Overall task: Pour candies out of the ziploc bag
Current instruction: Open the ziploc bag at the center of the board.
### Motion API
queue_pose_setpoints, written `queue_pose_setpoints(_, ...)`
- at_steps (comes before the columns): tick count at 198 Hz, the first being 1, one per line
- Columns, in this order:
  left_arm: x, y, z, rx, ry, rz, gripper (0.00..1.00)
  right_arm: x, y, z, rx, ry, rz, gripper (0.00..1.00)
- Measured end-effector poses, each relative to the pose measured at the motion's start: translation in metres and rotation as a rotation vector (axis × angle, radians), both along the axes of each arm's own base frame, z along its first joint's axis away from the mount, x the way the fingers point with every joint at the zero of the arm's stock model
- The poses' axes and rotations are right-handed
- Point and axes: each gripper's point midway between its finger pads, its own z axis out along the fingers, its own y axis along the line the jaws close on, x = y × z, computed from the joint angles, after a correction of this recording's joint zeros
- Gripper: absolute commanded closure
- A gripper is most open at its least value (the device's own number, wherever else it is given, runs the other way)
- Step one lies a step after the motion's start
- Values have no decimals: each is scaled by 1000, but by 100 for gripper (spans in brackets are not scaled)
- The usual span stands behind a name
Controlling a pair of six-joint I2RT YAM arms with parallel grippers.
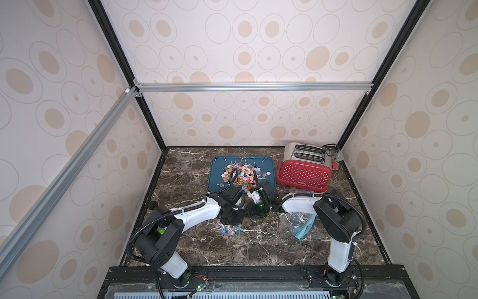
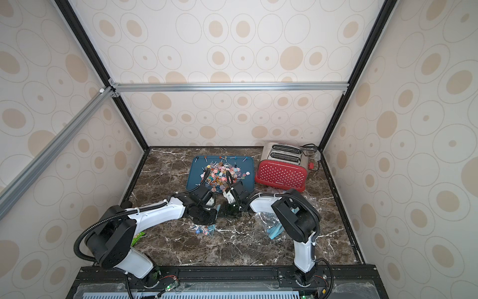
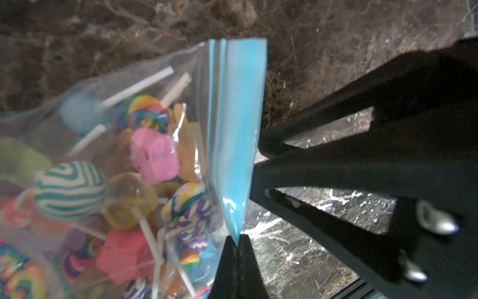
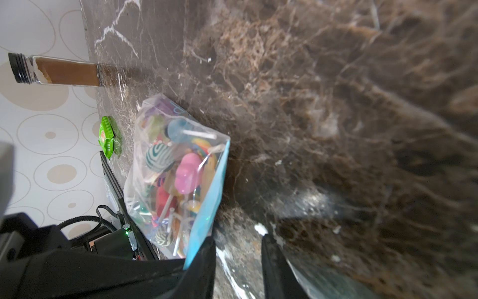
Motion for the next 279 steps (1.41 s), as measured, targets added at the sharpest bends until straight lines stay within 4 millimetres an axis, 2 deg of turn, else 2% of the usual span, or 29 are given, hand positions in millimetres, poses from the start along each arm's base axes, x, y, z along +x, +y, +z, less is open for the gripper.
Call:
queue_pose_setpoints(96,-1,1,-2,3,3,0,100,-11,-10,-5,-40,15,15,67)
queue_pose_setpoints(161,-1,1,-2,3,3,0,100,-16,-10,-4,-47,22,25,67)
queue_pose_setpoints(223,-1,1,-2,3,3,0,100,-14,-9,-3,-44,18,24,67)
queue_pose_setpoints(279,-1,1,-2,3,4,0,100,-10,-4,3,-30,5,22,71)
